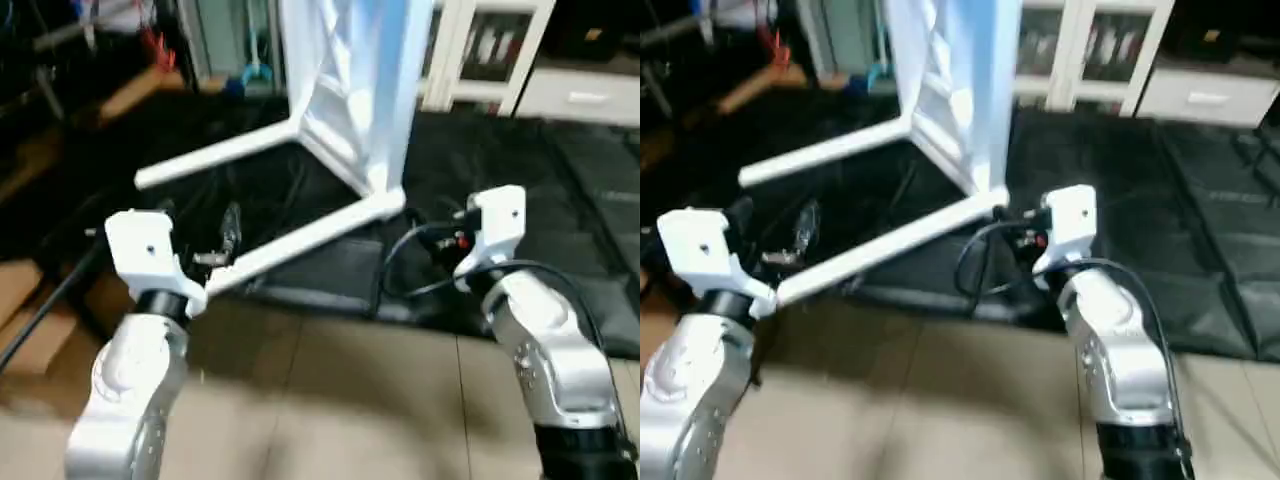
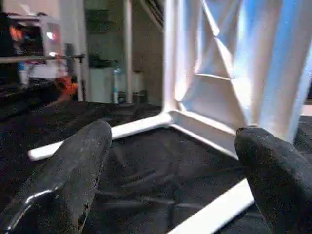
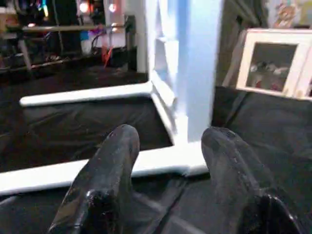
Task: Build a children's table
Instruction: Flip table
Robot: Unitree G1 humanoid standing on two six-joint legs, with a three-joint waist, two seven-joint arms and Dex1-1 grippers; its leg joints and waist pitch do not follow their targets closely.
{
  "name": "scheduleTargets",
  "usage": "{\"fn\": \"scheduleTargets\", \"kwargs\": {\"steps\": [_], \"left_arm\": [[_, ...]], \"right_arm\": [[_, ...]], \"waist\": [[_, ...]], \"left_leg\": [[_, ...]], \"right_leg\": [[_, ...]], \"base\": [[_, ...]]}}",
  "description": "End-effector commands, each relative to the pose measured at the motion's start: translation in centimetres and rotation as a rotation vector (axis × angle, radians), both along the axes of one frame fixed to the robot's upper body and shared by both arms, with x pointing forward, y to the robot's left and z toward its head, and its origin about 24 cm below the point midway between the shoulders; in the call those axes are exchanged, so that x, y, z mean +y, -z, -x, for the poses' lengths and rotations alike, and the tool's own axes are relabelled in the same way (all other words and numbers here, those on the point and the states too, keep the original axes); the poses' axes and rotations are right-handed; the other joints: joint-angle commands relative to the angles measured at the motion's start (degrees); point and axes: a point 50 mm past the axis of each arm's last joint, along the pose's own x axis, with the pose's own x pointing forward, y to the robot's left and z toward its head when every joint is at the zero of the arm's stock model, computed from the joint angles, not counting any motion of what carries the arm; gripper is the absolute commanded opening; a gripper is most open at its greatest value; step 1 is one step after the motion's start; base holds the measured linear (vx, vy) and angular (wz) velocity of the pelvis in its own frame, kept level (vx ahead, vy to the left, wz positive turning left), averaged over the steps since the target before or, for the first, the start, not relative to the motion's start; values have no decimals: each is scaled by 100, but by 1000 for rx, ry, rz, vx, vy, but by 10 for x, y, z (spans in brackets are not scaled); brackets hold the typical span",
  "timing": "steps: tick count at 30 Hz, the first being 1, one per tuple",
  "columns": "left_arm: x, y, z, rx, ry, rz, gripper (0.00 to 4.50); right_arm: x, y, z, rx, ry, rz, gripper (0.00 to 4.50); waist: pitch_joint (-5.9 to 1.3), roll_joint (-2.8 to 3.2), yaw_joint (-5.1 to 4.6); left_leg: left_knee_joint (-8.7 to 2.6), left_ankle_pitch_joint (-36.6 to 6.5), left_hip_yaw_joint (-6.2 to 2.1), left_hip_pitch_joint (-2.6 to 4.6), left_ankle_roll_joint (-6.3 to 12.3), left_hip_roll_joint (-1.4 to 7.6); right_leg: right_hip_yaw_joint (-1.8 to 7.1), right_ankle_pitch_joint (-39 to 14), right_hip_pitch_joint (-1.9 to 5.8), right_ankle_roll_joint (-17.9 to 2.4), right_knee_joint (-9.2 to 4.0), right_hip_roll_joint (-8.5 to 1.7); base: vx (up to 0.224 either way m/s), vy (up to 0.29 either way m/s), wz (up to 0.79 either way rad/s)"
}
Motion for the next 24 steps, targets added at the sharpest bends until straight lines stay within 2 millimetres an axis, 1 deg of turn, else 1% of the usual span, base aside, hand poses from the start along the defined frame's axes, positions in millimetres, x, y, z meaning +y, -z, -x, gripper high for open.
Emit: {"fn": "scheduleTargets", "kwargs": {"steps": [1, 2, 3, 4, 5, 6, 7, 8, 9, 10, 11, 12, 13, 14, 15, 16, 17, 18, 19, 20, 21, 22, 23, 24], "left_arm": [[-3, 2, -2, 17, 21, -11, 450], [-3, 2, -2, 18, 21, -11, 450], [-4, 2, -2, 19, 20, -10, 450], [-4, 2, -2, 20, 20, -10, 450], [-5, 2, -3, 21, 19, -11, 450], [-5, 3, -3, 22, 19, -8, 450], [-5, 3, -3, 22, 19, -8, 450], [-5, 3, -3, 22, 19, -8, 450], [-5, 3, -3, 22, 20, -7, 450], [-5, 3, -3, 22, 20, -7, 450], [-5, 3, -3, 21, 20, -6, 450], [-6, 3, -2, 20, 20, -5, 450], [-6, 3, -2, 21, 18, -3, 450], [-6, 3, -2, 21, 18, -3, 450], [-6, 3, 0, 13, 18, 25, 450], [-6, 2, 1, 7, 20, 43, 450], [-5, 3, 2, 19, 18, 34, 450], [-4, 4, 2, 29, 12, 20, 450], [-4, 5, 2, 35, 11, 20, 450], [-4, 6, 3, 38, 10, 21, 450], [-4, 7, 3, 38, 9, 15, 450], [-4, 7, 4, 35, 16, 14, 450], [-5, 6, 4, 33, 22, 13, 450], [-7, 7, 5, 35, 41, 7, 450]], "right_arm": [[1, -5, -1, -31, 9, 8, 234], [1, -5, -1, -33, 10, 4, 234], [1, -6, 0, -37, 10, -3, 234], [1, -7, 0, -38, 9, -6, 234], [1, -7, 0, -39, 5, -6, 234], [2, -9, 0, -50, -6, -5, 234], [2, -10, 0, -53, -10, -5, 234], [2, -10, 0, -55, -12, -6, 234], [3, -11, 0, -61, -17, -8, 234], [3, -11, 0, -61, -17, -8, 234], [3, -13, 0, -71, -22, -6, 234], [3, -15, 0, -84, -24, -8, 234], [2, -18, 0, -100, -24, -12, 234], [2, -18, 0, -100, -24, -12, 234], [0, -21, 1, -125, -23, -19, 234], [0, -22, 1, -135, -24, -22, 234], [-1, -24, 2, -145, -24, -48, 234], [-2, -25, 2, -148, -25, -71, 234], [-3, -26, 2, -150, -24, -75, 234], [-5, -26, 2, -152, -24, -75, 252], [-6, -27, 2, -155, -29, -81, 268], [-7, -29, 1, -160, -32, -80, 271], [-8, -30, 0, -163, -35, -80, 281], [-10, -31, -2, -168, -33, -69, 295]], "waist": [[-378, -135, 240], [-392, -109, 246], [-457, 120, 186], [-445, 206, 67], [-490, 294, -44], [-648, 317, -342], [-691, 283, -333], [-674, 248, -364], [-577, 84, -338], [-577, 84, -338], [-577, -231, -235], [-652, -595, -31], [-569, -465, -7], [-602, -445, 4], [-435, -376, -28], [-437, -276, 8], [-383, -215, 2], [-387, -23, 63], [-431, 269, 46], [-335, 308, -60], [-509, 464, -89], [-669, 348, -83], [-708, 338, -24], [-686, 274, 21]], "left_leg": [[145, -378, -17, -548, 801, -146], [127, -92, -56, -632, 868, -117], [-313, 532, -55, -421, 873, -26], [-448, 538, -202, -309, 959, 42], [-536, 696, -452, -64, 1236, 162], [-564, 650, -1081, 923, 2273, 688], [-496, 1130, -1264, 955, 2987, 890], [-492, 1510, -1268, 906, 3158, 885], [-594, 1472, -872, 552, 2851, 411], [-594, 1472, -872, 552, 2851, 411], [-358, 473, -364, 356, 2110, -304], [410, -789, -50, -402, 1644, -986], [837, -418, -252, -599, 1217, -835], [933, -159, -311, -730, 996, -782], [1009, 84, -385, -838, 694, -662], [971, 247, -428, -821, 564, -563], [783, 717, -469, -931, 507, -368], [249, 1355, -496, -916, 573, -196], [-270, 1592, -514, -658, 669, -36], [-508, 840, -733, -577, 870, 236], [-537, 575, -994, -391, 1178, 552], [-329, 2749, -1122, -202, 1407, 606], [-231, 4328, -1117, -159, 1394, 571], [-239, 6194, -1054, -209, 1135, 478]], "right_leg": [[911, -4148, 601, -874, -1156, -727], [877, -3653, 647, -1026, -1124, -655], [443, -2078, 438, -1066, -933, -87], [278, -1669, 333, -921, -794, 104], [126, -1233, 190, -698, -549, 256], [86, -1046, -737, -213, 172, 177], [192, -810, -1025, 438, 538, -5], [248, -597, -1162, 668, 627, -90], [303, 385, -1173, 453, 486, -116], [303, 385, -1173, 453, 486, -116], [508, 1021, -741, -70, -250, -173], [1262, -582, 249, -252, -691, -405], [1420, -1079, 351, -884, -702, -670], [1421, -864, 388, -1057, -636, -638], [1345, -864, 334, -1419, -746, -683], [1292, -1008, 315, -1624, -816, -774], [1058, -1360, 276, -1808, -934, -756], [686, -1284, 158, -1574, -912, -469], [278, -708, 94, -1064, -746, -39], [157, -582, -69, -791, -460, 197], [186, -46, -297, -499, 187, 231], [350, 640, -458, -177, 220, 91], [413, 1073, -508, 27, 174, 23], [532, 1476, -488, 309, 39, -88]], "base": [[200, 13, 1], [208, 19, 14], [195, 38, 18], [195, 38, 18], [255, 34, 7], [274, -3, -1], [274, -3, -1], [213, -43, -11], [185, -42, -20], [185, -42, -20], [191, -49, -8], [231, -41, 11], [231, -41, 11], [226, -17, 10], [190, -11, 0], [190, -11, 0], [185, 18, -8], [191, 58, -6], [191, 58, -6], [171, 139, -5], [150, 140, -5], [150, 140, -5], [130, 78, -2], [70, 58, -12]]}}
